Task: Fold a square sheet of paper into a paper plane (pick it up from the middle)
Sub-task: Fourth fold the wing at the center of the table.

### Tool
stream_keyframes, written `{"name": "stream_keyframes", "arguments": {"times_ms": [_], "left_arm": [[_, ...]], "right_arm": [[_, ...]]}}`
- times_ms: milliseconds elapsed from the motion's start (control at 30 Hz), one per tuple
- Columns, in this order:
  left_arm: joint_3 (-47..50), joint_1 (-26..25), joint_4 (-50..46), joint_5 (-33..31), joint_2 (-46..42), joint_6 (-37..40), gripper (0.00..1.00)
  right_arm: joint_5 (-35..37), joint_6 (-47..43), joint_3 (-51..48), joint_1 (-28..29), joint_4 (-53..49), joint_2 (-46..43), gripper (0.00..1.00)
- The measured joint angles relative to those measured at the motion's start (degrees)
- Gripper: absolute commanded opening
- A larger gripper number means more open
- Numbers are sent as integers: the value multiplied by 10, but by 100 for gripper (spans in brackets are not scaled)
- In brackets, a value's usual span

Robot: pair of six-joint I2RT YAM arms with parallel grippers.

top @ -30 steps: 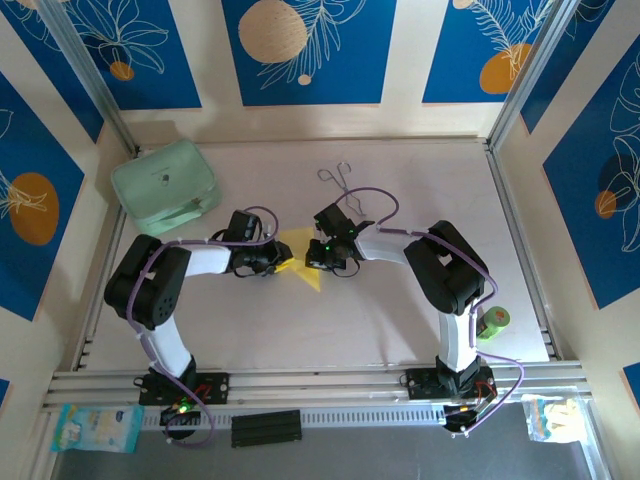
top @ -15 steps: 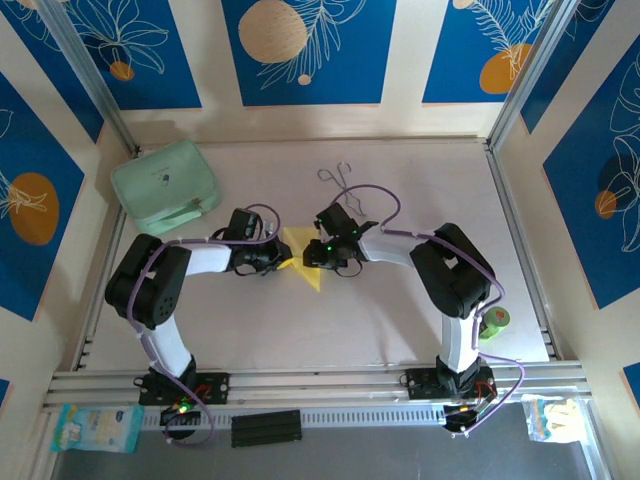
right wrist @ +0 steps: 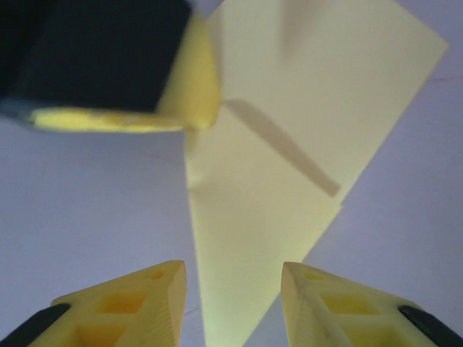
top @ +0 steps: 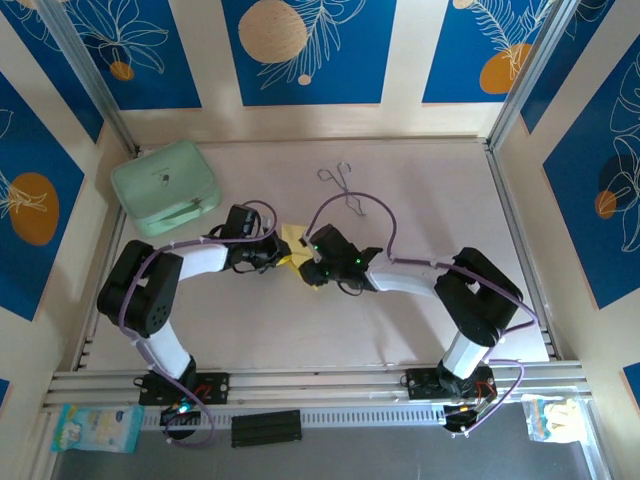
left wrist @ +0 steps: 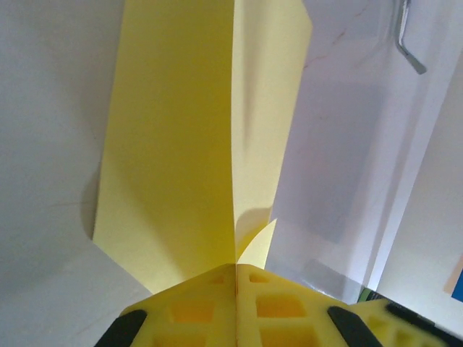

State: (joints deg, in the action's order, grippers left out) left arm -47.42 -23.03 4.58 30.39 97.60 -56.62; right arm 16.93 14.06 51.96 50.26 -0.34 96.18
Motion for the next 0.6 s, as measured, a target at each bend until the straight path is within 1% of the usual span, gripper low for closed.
{"name": "stream_keyframes", "arguments": {"times_ms": [200, 333, 467, 600], "left_arm": [[0, 0, -8, -4, -7, -15, 8], [0, 0, -10, -4, -7, -20, 8], [-1, 0, -12, -4, -7, -23, 8], [-2, 0, -12, -4, -7, -30, 9]], "right_arm": [[55, -51, -10, 36, 47, 13, 39], [80, -64, -10, 39, 66, 37, 37], [91, -67, -10, 40, 72, 53, 35], [97, -68, -10, 41, 73, 57, 30]]}}
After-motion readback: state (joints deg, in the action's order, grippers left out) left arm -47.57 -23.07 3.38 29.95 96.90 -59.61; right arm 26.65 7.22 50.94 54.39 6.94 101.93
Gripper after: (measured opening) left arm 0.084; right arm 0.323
